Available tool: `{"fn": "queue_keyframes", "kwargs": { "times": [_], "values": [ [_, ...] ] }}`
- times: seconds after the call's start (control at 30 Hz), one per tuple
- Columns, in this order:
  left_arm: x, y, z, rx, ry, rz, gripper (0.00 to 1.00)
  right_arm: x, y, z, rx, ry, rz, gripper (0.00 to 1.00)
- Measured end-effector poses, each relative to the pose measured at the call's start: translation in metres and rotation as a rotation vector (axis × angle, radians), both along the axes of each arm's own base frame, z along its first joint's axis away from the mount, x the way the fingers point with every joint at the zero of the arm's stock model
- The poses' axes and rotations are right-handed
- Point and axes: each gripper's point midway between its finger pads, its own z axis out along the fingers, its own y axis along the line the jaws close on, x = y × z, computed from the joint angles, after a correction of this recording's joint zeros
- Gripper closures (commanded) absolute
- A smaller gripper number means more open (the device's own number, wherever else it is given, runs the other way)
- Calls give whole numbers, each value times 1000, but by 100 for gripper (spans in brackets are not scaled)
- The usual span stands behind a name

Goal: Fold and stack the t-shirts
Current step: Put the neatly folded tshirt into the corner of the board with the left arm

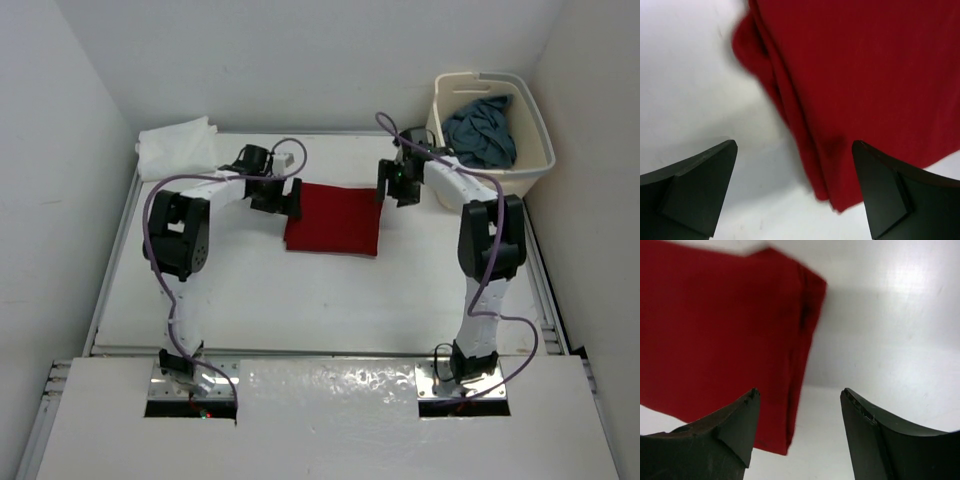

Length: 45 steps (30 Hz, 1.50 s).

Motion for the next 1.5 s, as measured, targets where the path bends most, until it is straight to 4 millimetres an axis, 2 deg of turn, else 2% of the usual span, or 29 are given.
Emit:
{"fn": "queue_keyframes", "kwargs": {
  "times": [0.07, 0.13, 0.23, 0.33, 0.43, 0.47, 0.5, 0.53, 0.57, 0.6, 0.67, 0.83, 0.93, 1.03, 1.2, 1.3, 1.37, 1.5],
  "values": [
    [9, -8, 9, -45, -38, 0, 0, -16, -3, -20, -9, 58, 0, 36],
    [11, -15, 9, -76, -43, 2, 0, -30, -6, -34, -22, 107, -6, 36],
    [9, -27, 3, -106, -26, -3, 1, -40, -9, -45, -28, 129, -15, 36],
    [17, -42, 3, -141, -38, -19, 13, -52, -14, -54, -44, 151, -32, 36],
    [19, -53, 0, -166, -46, -30, 35, -56, -16, -55, -49, 156, -45, 36],
    [20, -57, 0, -177, -46, -32, 51, -55, -16, -54, -48, 149, -46, 36],
    [20, -59, -3, -186, -38, -28, 83, -54, -16, -53, -50, 142, -48, 36],
    [20, -62, -6, -202, -29, -25, 83, -53, -17, -50, -53, 135, -49, 36],
    [21, -65, -10, -213, -13, -22, 96, -52, -19, -48, -62, 128, -53, 36],
    [22, -69, -13, -237, 2, -20, 100, -51, -19, -45, -64, 121, -55, 36],
    [26, -73, -12, -267, 18, -13, 100, -50, -22, -38, -74, 98, -60, 35],
    [31, -62, -11, -270, 26, 9, 100, -57, -30, -22, -101, 59, -69, 35],
    [43, -41, -6, -177, -20, -15, 100, -63, -35, -18, -119, 51, -71, 35],
    [73, -8, 13, -6, -147, -47, 100, -66, -38, -20, -133, 55, -70, 35],
    [129, 63, 52, 315, -337, -38, 100, -69, -43, -23, -158, 59, -65, 34],
    [156, 109, 68, 511, -413, -6, 100, -70, -45, -23, -169, 59, -60, 35],
    [164, 138, 73, 636, -428, 8, 100, -71, -46, -23, -178, 59, -58, 34],
    [167, 186, 80, 836, -421, 18, 100, -72, -49, -24, -193, 61, -56, 34]
  ]
}}
